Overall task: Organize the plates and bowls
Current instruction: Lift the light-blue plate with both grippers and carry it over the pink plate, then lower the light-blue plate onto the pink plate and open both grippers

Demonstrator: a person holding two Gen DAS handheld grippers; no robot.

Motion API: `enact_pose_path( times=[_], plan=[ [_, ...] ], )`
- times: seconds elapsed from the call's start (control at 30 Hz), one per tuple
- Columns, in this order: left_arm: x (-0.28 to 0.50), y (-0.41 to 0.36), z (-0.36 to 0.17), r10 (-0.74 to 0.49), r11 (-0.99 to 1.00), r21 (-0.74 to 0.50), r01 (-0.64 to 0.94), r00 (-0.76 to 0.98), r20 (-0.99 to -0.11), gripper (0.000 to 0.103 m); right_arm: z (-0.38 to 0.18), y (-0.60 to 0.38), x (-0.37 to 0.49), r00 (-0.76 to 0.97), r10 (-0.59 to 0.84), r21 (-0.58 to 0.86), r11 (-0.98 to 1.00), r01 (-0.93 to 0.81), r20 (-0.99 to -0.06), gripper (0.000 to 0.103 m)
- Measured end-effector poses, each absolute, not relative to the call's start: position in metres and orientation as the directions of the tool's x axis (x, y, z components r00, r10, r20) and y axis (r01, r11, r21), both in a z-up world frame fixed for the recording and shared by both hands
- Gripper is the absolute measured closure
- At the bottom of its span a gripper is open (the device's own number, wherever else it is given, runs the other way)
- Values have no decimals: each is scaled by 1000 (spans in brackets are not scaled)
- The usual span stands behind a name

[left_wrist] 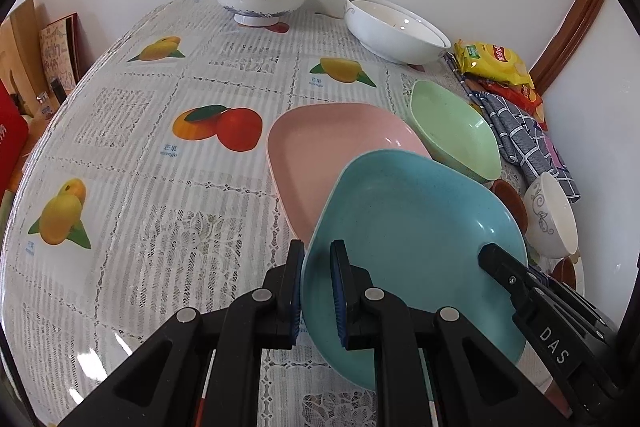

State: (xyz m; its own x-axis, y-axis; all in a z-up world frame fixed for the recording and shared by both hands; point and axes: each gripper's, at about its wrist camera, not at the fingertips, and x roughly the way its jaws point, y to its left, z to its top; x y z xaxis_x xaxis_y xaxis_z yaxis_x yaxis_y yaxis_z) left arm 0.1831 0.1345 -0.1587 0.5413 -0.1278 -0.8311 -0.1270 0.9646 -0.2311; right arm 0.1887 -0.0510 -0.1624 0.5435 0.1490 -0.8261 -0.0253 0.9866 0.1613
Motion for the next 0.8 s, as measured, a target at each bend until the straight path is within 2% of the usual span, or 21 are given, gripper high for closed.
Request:
enact_pose_path(
  times=[0.8],
  plan=[
    [210,154,-169,-108,952,-241,-188,531,-841,90,-169,-23,240,551,154,107,987,-117,-820,91]
  ],
)
